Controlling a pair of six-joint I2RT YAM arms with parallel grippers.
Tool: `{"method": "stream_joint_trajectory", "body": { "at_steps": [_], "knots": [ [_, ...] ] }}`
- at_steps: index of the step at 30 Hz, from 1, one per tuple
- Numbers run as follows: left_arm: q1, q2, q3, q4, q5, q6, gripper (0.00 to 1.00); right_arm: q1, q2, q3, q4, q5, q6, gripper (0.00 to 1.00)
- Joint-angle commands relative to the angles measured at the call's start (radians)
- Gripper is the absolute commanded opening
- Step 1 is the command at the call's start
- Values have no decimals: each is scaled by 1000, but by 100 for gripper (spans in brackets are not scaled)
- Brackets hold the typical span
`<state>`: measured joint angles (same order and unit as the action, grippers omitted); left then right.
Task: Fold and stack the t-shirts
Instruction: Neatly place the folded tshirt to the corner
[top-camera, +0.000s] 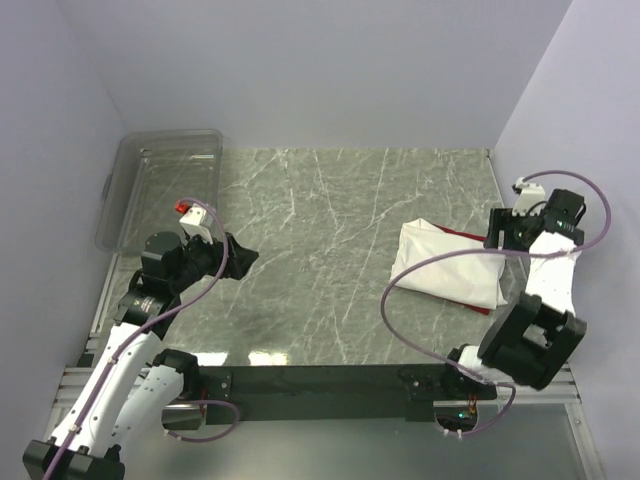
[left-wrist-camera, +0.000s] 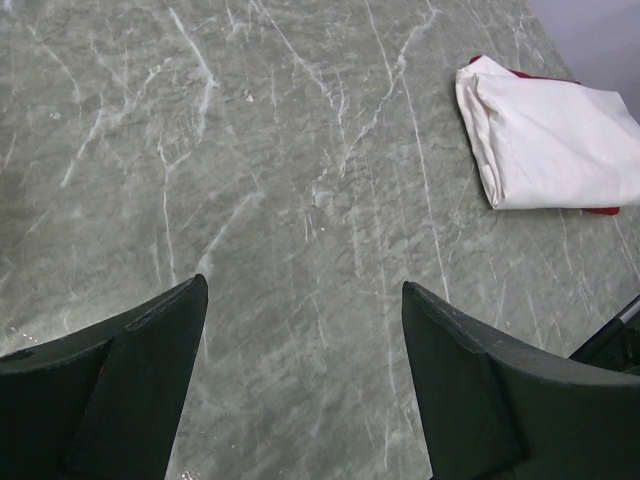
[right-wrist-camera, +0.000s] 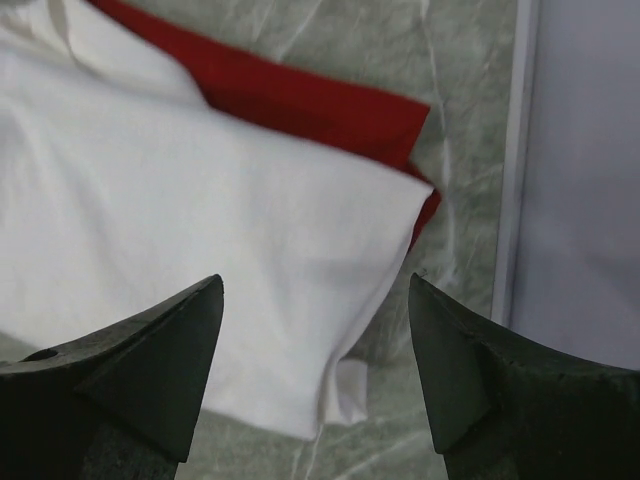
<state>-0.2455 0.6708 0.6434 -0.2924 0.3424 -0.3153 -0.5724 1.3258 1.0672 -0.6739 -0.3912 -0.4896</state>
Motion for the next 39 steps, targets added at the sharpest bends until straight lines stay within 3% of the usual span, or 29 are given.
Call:
{"method": "stream_joint_trajectory", "body": {
  "at_steps": [1, 6, 19, 23, 29, 34, 39],
  "knots": [
    [2, 9, 1, 42, 9, 15, 84, -6, 116, 66, 77, -26, 97, 82],
    [2, 26, 4, 36, 12, 19, 84, -6, 220, 77, 109, -8, 128, 84],
    [2, 58, 7, 35, 24, 22, 84, -6, 308, 42, 195, 75, 164, 84],
    [2, 53, 6, 36, 27, 22, 84, -6, 355, 54, 166, 48, 152, 71],
    [2, 55, 6, 36, 37, 25, 84, -9, 360, 59, 184, 28, 117, 28],
    [2, 59, 6, 41, 41, 27, 84, -6, 358, 108, 235, 48, 53, 16],
    [2, 59, 4, 42, 49, 28, 84, -1, 366, 134, 261, 72, 2, 20]
  ]
}}
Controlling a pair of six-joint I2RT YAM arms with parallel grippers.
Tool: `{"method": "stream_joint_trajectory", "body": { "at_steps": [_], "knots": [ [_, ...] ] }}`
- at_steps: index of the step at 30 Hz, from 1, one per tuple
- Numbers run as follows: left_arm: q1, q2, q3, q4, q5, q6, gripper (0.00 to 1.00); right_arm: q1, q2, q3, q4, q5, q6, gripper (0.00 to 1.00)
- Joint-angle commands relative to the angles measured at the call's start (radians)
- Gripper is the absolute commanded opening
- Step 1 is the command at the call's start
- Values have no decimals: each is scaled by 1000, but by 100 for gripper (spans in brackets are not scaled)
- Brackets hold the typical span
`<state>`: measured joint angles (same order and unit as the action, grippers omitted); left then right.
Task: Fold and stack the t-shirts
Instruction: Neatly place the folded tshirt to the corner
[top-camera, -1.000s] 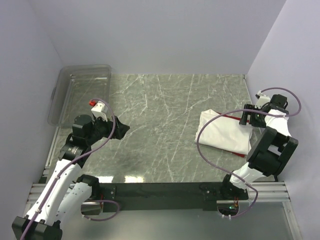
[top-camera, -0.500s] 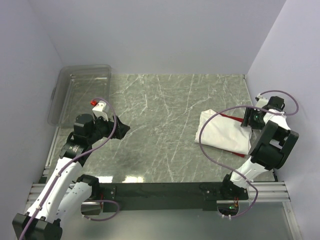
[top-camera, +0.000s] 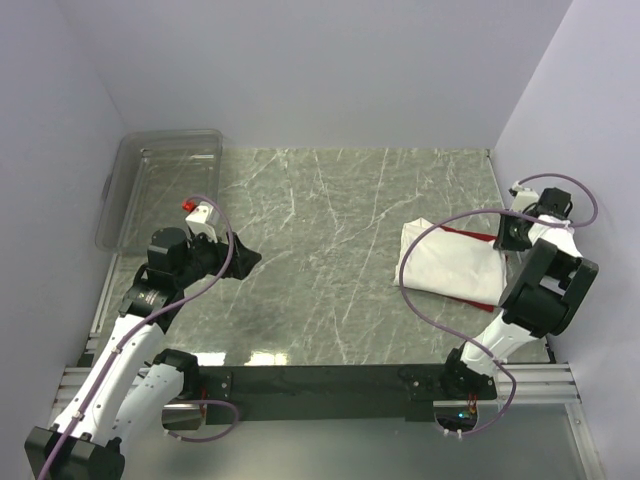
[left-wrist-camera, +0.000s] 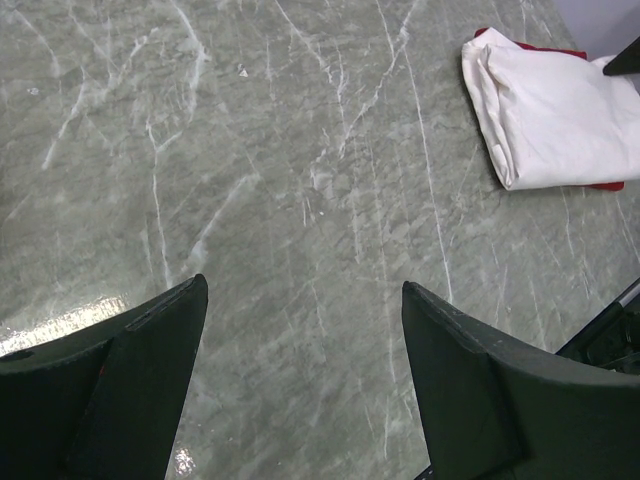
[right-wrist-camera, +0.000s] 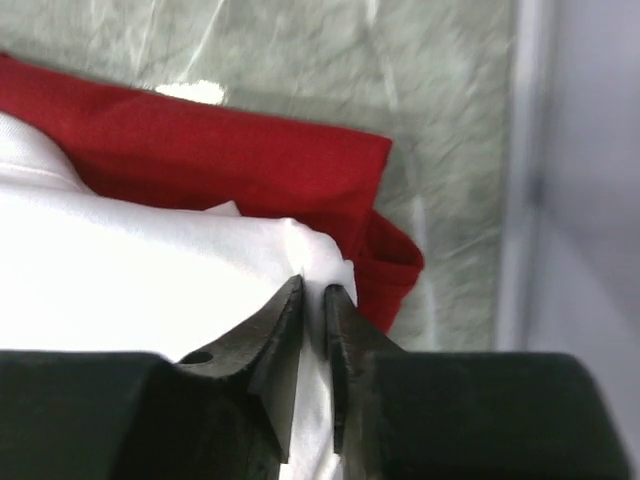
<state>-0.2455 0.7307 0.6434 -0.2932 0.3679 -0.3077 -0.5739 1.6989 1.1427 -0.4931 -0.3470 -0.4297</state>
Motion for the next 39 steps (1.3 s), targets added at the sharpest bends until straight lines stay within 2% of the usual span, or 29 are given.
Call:
{"method": "stream_joint_trajectory", "body": {
  "at_steps": [1, 2, 5, 8, 12, 14, 15, 18, 21, 24, 26, 27, 29, 31, 32, 34, 35, 36, 39],
  "knots": [
    [2, -1, 4, 43, 23, 22, 84, 3, -10, 55, 91, 35, -64, 23],
    [2, 1, 4, 46, 25, 21, 84, 2, -16, 51, 99, 43, -70, 32],
    [2, 3, 6, 45, 20, 21, 84, 6, -68, 19, 131, 54, -86, 53],
    [2, -2, 6, 46, 6, 16, 84, 14, -134, -9, 133, 43, -96, 61],
    [2, -27, 6, 48, -33, 9, 84, 25, -225, -41, 78, -12, -103, 62],
    [2, -40, 7, 48, -56, -5, 86, 23, -289, -60, 38, -105, -118, 62],
    [3, -56, 6, 49, -88, -13, 87, 26, -309, -76, -31, -147, -132, 63],
    [3, -88, -2, 58, -165, -77, 99, 46, -427, -126, -149, -286, -185, 63],
    [5, -99, -2, 51, -214, -105, 99, 94, -533, -156, -217, -325, -218, 63],
    [5, -96, 10, 20, -248, -114, 99, 164, -739, -158, -193, -241, -182, 71],
    [5, -94, 22, 2, -292, -116, 99, 209, -823, -165, -141, -154, -124, 84],
    [5, -96, 24, -3, -300, -113, 99, 210, -861, -173, -68, -80, -100, 88],
    [5, -102, 24, -9, -322, -113, 99, 209, -974, -204, 26, 12, 7, 89],
    [5, -112, 21, -11, -323, -113, 100, 210, -1074, -286, 186, 183, 162, 100],
    [5, -117, 21, -12, -323, -110, 99, 207, -1087, -287, 185, 165, 160, 100],
    [5, -126, 19, -12, -320, -105, 99, 207, -1058, -249, 30, 35, 138, 98],
    [5, -128, 19, -11, -317, -105, 99, 207, -1039, -233, -13, 20, 149, 98],
    [5, -131, 18, -12, -316, -105, 99, 207, -1020, -219, -59, 16, 163, 98],
    [5, -137, 19, -14, -313, -99, 99, 207, -966, -256, -50, 83, 250, 98]
  ]
}}
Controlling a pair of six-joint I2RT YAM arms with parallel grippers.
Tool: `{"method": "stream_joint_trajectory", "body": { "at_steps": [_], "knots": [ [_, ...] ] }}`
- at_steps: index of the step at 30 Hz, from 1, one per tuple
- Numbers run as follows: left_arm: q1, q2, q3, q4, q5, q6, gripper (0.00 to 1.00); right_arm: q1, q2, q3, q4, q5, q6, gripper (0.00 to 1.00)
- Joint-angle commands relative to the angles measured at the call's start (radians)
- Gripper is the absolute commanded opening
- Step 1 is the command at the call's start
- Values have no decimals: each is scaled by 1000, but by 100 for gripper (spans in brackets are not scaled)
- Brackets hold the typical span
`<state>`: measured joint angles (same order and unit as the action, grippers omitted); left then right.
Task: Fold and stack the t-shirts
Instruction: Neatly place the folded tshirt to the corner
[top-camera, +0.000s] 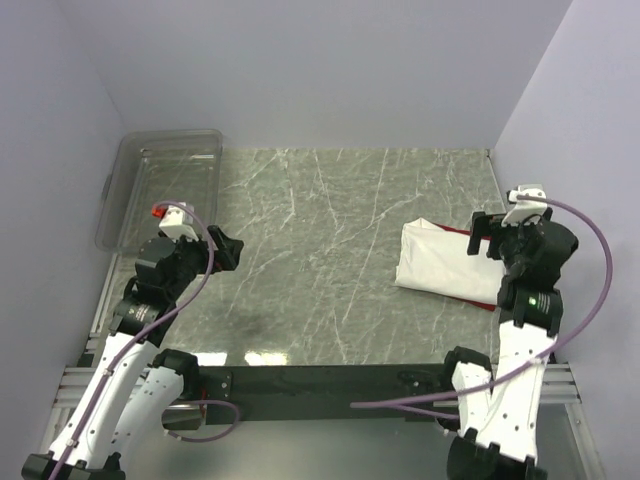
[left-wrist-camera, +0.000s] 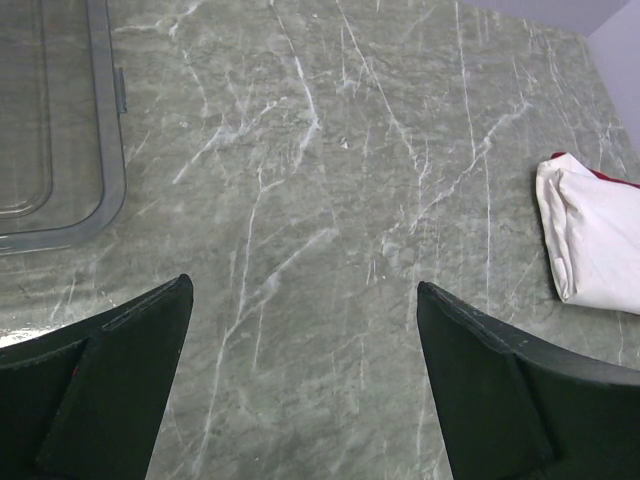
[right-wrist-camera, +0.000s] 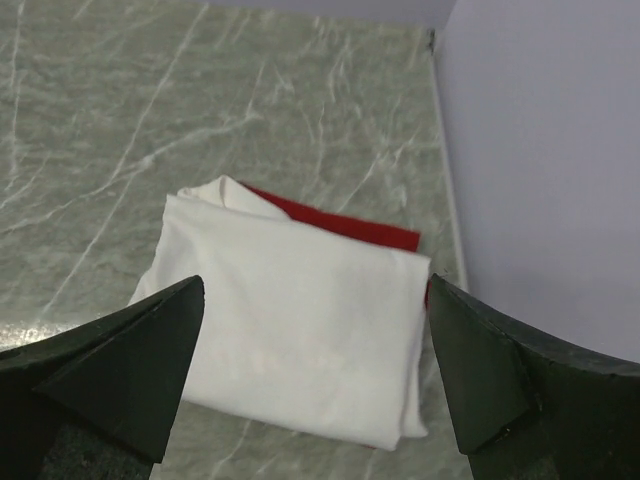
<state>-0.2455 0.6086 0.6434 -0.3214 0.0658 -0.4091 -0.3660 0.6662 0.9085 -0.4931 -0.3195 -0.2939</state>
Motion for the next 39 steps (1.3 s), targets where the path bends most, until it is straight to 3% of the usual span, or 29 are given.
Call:
{"method": "stream_joint_trajectory", "body": {
  "at_steps": [1, 9, 18, 39],
  "knots": [
    [5, -18, 18, 13, -11, 6, 99, 1, 78, -32, -44, 77, 154, 98],
    [5, -32, 18, 7, -12, 18, 99, -1, 78, -106, 19, 137, 176, 96],
    [5, -27, 24, -39, -129, 15, 99, -1, 62, -141, 70, 220, 257, 97],
    [5, -36, 19, -34, -110, 16, 99, -1, 58, -184, 99, 232, 234, 97]
  ]
}}
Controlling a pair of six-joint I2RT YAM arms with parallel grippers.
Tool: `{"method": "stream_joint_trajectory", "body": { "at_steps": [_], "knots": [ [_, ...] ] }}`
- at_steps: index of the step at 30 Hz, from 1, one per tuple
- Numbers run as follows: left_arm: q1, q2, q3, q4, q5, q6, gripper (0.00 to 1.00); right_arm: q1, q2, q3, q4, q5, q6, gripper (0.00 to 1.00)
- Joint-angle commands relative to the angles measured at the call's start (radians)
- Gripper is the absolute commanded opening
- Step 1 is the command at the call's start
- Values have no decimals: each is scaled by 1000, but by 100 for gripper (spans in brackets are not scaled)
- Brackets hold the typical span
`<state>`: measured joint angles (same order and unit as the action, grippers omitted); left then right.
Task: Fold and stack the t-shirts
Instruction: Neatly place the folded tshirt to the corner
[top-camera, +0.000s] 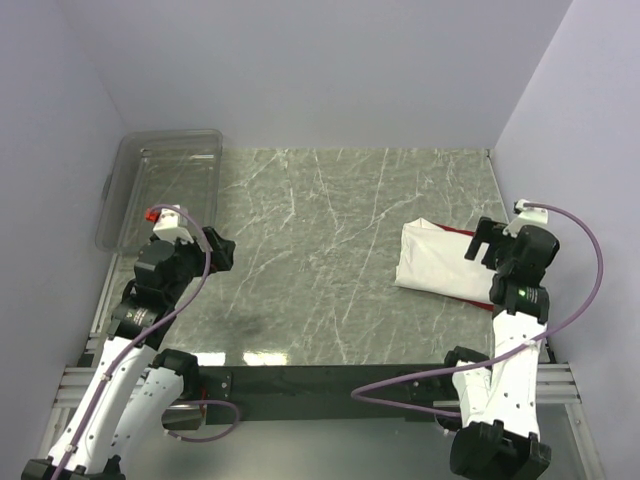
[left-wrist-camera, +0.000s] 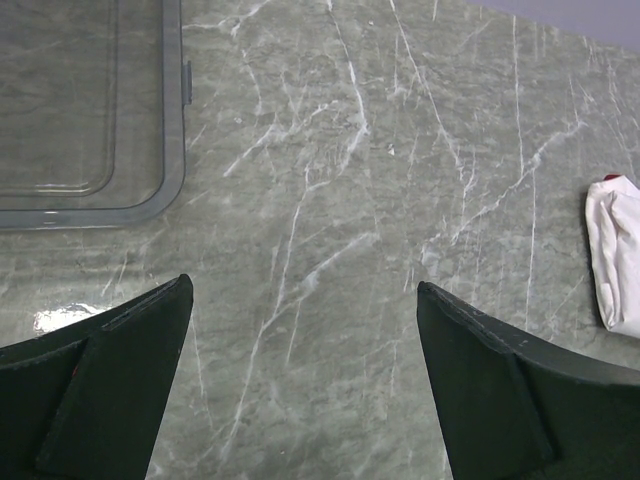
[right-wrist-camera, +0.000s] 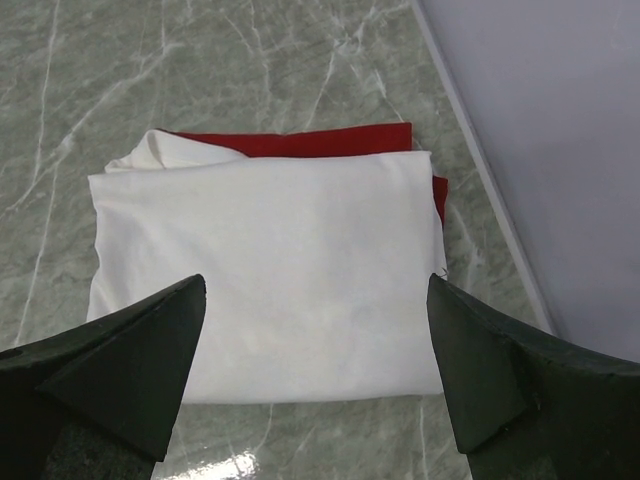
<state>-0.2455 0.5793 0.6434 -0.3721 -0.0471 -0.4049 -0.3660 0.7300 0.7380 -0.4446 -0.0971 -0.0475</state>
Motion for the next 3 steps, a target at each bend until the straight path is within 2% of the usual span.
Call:
{"method": "stream_joint_trajectory", "body": {
  "at_steps": [1, 3],
  "knots": [
    [5, -7, 21, 16, 3, 12, 99, 1, -7, -15, 53, 13, -14, 97],
    [5, -9, 21, 16, 1, 12, 100, -1, -7, -15, 52, 2, -35, 100]
  ]
}}
